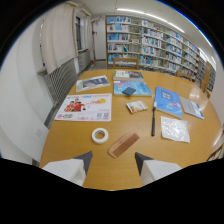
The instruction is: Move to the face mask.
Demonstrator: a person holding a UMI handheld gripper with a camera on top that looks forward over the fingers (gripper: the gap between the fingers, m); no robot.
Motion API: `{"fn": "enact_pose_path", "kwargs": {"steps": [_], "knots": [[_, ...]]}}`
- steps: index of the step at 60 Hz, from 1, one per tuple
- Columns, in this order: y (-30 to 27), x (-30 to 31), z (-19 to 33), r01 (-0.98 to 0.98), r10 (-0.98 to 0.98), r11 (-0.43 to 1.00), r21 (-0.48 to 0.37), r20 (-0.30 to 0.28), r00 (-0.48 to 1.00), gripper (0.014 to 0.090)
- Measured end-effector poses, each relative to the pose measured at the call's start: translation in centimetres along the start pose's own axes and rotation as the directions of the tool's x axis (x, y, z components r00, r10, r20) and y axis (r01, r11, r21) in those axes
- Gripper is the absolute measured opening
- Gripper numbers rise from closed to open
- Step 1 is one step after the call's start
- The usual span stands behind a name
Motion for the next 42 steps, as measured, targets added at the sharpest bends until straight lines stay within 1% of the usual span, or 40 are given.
{"fn": "enact_pose_path", "kwargs": {"steps": [11,19,21,32,42], "knots": [[0.5,1.1,0.2,0.013,-0.013,1.000,-0.003,-0.010,1.000,0.0845],[1.3,2.8,0.3,0.003,-0.004,1.000,-0.012,-0.046,0.999,0.0846],[1.7,4.0,-0.1,-0.004,0.004,1.000,-0.011,-0.047,0.999,0.0845],[2.6,8.4,0.4,-0.038,0.036,0.999,-0.022,-0.095,0.995,0.0846],[2.3,14.0,0.8,-0.048,0.046,0.999,-0.019,-0.111,0.993,0.0848]]}}
